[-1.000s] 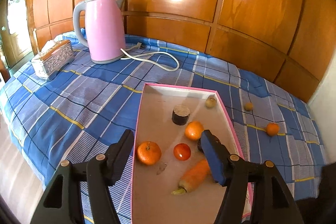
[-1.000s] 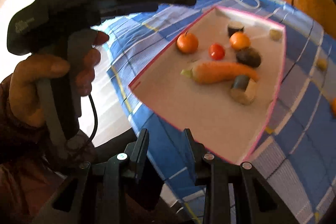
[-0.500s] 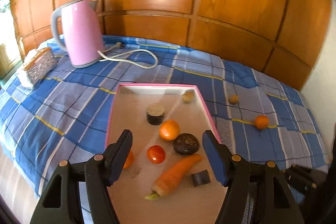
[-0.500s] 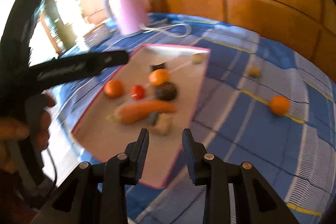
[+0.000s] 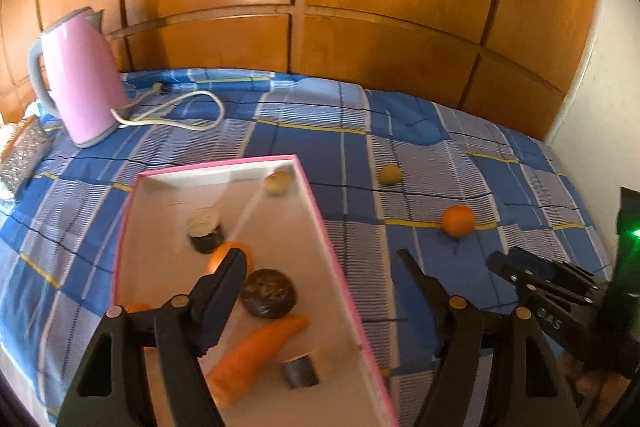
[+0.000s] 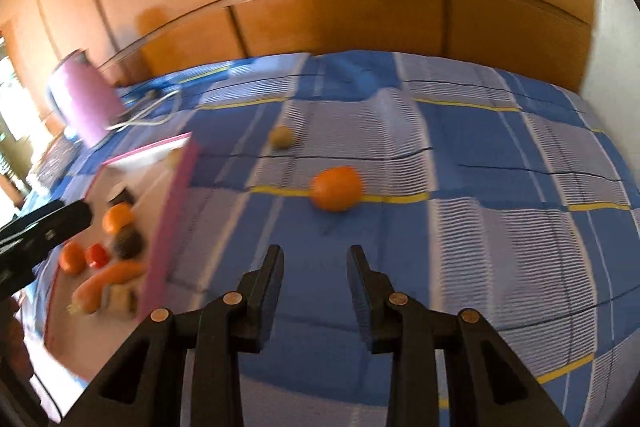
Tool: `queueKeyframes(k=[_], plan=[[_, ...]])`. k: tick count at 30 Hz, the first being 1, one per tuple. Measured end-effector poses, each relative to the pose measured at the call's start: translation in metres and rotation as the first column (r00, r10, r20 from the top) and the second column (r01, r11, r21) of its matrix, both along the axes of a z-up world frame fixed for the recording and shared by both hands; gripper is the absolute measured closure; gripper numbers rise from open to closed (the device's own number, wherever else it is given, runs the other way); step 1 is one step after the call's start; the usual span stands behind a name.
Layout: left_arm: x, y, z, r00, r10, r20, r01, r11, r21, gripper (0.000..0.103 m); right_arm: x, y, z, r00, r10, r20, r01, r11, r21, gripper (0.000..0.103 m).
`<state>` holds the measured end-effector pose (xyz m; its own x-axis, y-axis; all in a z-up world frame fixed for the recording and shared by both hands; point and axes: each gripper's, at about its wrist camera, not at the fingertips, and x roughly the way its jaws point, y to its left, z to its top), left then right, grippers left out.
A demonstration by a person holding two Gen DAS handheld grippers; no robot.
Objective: Organize fruits
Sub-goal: 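Withdraw both grippers and move the right gripper to the last tangerine, then grasp the tangerine with the right gripper while the left gripper grasps the small tan fruit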
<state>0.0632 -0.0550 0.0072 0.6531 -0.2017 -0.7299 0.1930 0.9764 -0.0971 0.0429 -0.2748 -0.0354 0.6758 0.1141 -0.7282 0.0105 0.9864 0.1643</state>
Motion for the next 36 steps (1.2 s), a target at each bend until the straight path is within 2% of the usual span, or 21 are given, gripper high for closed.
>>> queueKeyframes(k=[6, 8, 13, 17, 21, 24, 26, 36], plan=[[0.019, -0.021, -0.008, 0.999, -0.035, -0.027, 0.035, 0.999, 0.004, 0.029, 0.034, -0.005, -0.01, 1.0, -0.005, -0.021, 0.005, 1.0, -0.005, 0.068], [0.028, -0.027, -0.012, 0.998, -0.051, -0.046, 0.05, 0.999, -0.008, 0.034, 0.042, -0.005, -0.012, 1.0, -0.002, -0.02, 0.002, 1.0, 0.007, 0.063], [0.048, -0.041, -0.023, 0.991, -0.085, -0.099, 0.083, 0.996, -0.026, 0.052, 0.063, -0.003, -0.023, 0.999, 0.014, -0.045, -0.013, 1.0, 0.017, 0.063], [0.057, -0.048, -0.029, 0.989, -0.093, -0.114, 0.089, 0.995, -0.035, 0.052, 0.072, -0.002, -0.029, 0.999, 0.011, -0.049, -0.012, 1.0, -0.002, 0.062], [0.067, -0.059, -0.034, 0.988, -0.099, -0.116, 0.096, 0.995, -0.028, 0.052, 0.072, -0.003, -0.029, 1.0, 0.024, -0.015, -0.024, 1.0, -0.015, 0.065], [0.077, -0.065, -0.036, 0.987, -0.097, -0.124, 0.094, 0.995, -0.033, 0.052, 0.07, -0.001, -0.029, 1.0, 0.026, 0.009, -0.025, 0.998, -0.063, 0.065], [0.087, -0.068, -0.038, 0.985, -0.096, -0.14, 0.089, 0.994, -0.061, 0.052, 0.068, -0.001, -0.03, 0.999, 0.025, 0.02, -0.023, 0.996, -0.088, 0.065], [0.13, -0.095, -0.048, 0.982, -0.107, -0.157, 0.099, 0.994, -0.054, 0.055, 0.068, -0.002, -0.032, 0.998, 0.034, 0.044, -0.03, 0.996, -0.089, 0.065]])
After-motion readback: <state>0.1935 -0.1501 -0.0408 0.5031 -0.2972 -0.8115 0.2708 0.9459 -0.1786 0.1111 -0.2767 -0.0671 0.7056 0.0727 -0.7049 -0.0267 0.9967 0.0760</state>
